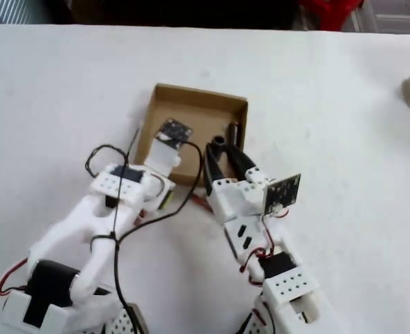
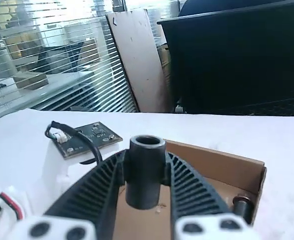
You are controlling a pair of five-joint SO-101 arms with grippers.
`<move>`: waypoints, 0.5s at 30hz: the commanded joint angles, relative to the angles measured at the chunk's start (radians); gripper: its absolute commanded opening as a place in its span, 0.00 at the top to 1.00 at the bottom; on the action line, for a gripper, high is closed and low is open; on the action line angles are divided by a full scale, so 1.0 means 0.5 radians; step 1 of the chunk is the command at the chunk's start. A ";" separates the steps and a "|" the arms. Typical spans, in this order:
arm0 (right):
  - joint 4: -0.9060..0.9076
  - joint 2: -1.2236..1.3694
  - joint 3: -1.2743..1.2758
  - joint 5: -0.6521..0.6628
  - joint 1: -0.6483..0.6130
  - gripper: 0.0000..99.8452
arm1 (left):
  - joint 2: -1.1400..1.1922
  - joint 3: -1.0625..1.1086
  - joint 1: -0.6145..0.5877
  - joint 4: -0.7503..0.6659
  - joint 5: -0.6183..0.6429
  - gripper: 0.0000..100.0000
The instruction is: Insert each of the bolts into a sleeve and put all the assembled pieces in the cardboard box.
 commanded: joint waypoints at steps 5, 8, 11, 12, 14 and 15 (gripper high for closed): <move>-0.385 0.646 -0.252 -0.018 0.186 0.98 | -0.097 -0.003 -0.035 -0.025 0.006 0.98; -0.701 1.103 -0.368 -0.018 0.229 0.98 | -0.097 -0.003 -0.035 -0.025 0.006 0.98; -1.106 1.545 -0.430 -0.018 0.210 0.98 | -0.097 -0.003 -0.035 -0.025 0.006 0.98; -1.260 1.683 -0.439 -0.018 0.192 0.98 | -0.097 -0.003 -0.035 -0.025 0.006 0.98; -1.545 1.932 -0.451 -0.018 0.149 0.98 | -0.097 -0.003 -0.035 -0.025 0.006 0.98; -1.683 2.042 -0.451 -0.009 0.124 0.98 | -0.097 -0.003 -0.035 -0.025 0.006 0.98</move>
